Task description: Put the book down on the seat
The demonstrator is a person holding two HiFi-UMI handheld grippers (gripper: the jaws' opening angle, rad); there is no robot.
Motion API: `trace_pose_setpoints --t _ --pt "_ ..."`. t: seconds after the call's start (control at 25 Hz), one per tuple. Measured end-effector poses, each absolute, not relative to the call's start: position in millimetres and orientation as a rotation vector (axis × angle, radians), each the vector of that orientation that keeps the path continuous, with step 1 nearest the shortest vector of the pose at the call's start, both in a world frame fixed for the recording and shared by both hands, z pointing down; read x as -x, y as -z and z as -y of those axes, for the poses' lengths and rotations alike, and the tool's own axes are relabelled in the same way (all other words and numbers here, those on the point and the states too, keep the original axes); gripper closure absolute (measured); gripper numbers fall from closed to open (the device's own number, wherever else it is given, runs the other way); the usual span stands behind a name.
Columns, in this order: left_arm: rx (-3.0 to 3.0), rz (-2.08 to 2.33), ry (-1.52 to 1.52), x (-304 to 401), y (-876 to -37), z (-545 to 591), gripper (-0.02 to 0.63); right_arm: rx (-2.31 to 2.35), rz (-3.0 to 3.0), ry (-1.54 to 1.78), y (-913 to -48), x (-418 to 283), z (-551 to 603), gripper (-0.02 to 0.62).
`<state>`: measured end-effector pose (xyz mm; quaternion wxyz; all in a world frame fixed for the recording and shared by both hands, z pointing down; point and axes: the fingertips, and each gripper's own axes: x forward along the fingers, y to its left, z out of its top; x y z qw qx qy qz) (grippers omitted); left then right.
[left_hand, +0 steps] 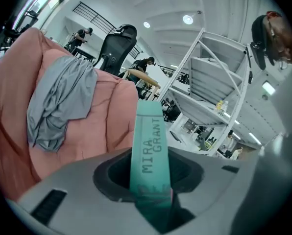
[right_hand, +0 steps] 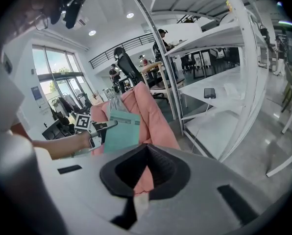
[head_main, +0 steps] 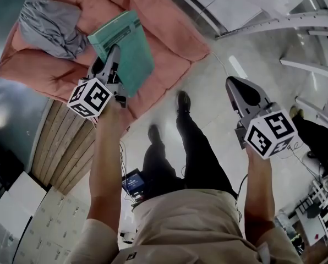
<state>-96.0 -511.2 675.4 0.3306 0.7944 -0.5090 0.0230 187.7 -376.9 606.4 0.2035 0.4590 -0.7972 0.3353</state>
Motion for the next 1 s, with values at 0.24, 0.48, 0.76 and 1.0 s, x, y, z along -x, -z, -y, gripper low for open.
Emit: trace_pose_setpoints --t 0.24,0.48,0.76,1.0 --pt "-1.981 1.315 -0.044 98.3 -721.2 516.3 0.460 -1.262 2.201 -0.956 -631.7 -191.6 378.4 0.603" --pt "-1.863 1.228 -0.003 93.8 -766.8 509.9 0.460 -1.241 2.184 -0.984 -653.4 -189.3 375.8 0.603" --pt "-1.809 1.199 -0.056 87.7 -808.5 507.3 0.460 -1.228 2.178 -1.000 -670.2 -192.6 374.6 0.603" --pt "-1.779 1.199 -0.115 91.1 -831.5 501.9 0.459 -1.221 2.170 -1.006 -671.4 -190.8 369.7 0.603"
